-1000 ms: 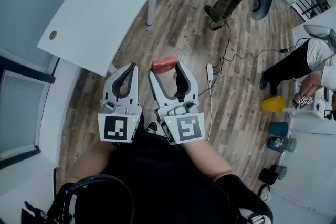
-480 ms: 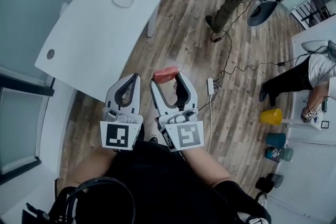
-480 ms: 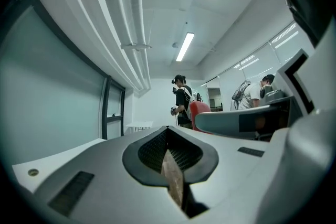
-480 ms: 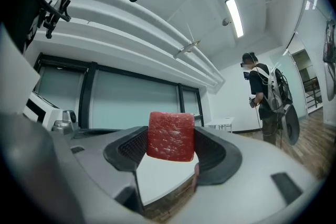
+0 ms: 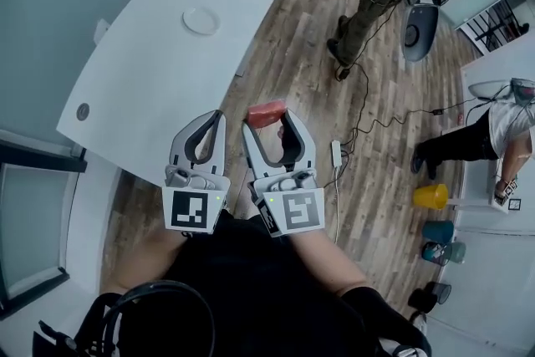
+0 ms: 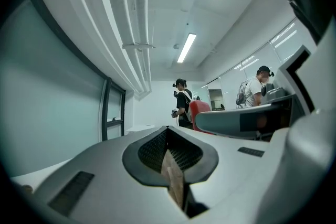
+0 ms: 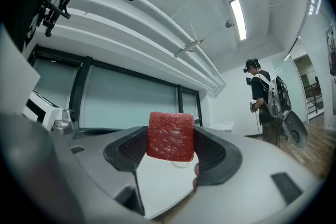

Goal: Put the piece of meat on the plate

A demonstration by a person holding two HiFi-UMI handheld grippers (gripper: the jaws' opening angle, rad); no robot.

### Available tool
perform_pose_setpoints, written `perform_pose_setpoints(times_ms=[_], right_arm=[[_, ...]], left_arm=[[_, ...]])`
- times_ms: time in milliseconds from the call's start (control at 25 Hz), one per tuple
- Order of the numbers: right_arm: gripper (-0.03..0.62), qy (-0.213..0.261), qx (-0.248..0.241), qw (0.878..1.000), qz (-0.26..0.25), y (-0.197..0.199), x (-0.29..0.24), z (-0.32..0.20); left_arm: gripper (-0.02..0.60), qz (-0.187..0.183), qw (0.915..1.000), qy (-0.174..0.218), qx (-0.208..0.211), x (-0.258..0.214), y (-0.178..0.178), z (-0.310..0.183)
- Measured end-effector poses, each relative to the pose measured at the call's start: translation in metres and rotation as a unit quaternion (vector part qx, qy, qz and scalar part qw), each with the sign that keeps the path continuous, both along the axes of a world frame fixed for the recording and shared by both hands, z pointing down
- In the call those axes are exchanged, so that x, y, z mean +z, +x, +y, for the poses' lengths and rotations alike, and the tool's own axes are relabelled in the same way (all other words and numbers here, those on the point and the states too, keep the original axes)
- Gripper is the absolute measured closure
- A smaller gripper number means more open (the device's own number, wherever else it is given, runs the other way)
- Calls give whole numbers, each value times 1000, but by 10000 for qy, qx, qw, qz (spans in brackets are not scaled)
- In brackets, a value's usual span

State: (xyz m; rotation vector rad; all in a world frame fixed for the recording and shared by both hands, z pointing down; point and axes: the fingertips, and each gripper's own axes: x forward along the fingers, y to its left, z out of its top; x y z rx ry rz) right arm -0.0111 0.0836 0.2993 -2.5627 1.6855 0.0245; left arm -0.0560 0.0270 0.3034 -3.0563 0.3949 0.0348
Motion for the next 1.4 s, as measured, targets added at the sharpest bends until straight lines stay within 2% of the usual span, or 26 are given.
perform_pose_setpoints(times_ms=[200, 360, 520, 920, 1200, 1400], right_arm=[[316, 33, -31, 10000, 5, 3, -4, -13], [316, 60, -54, 10000, -15, 21, -4, -23], [316, 32, -169, 9998, -86, 49, 0, -31], [316, -119, -848, 9962, -158, 121, 9, -58], [316, -24, -1262, 9919, -138, 176, 6, -69], [316, -29, -1507, 9885, -138, 198, 10, -70]], left_arm=[[583, -65, 10000, 17, -30, -3, 3, -10], [583, -120, 9999, 4, -95, -1, 18, -21], [583, -199, 9994, 44, -292, 1, 42, -31], [583, -268, 9949, -54, -975, 1, 109, -53], [582, -213, 9905, 19, -1356, -1, 163, -57], [583, -267, 9871, 75, -1578, 2, 184, -56]])
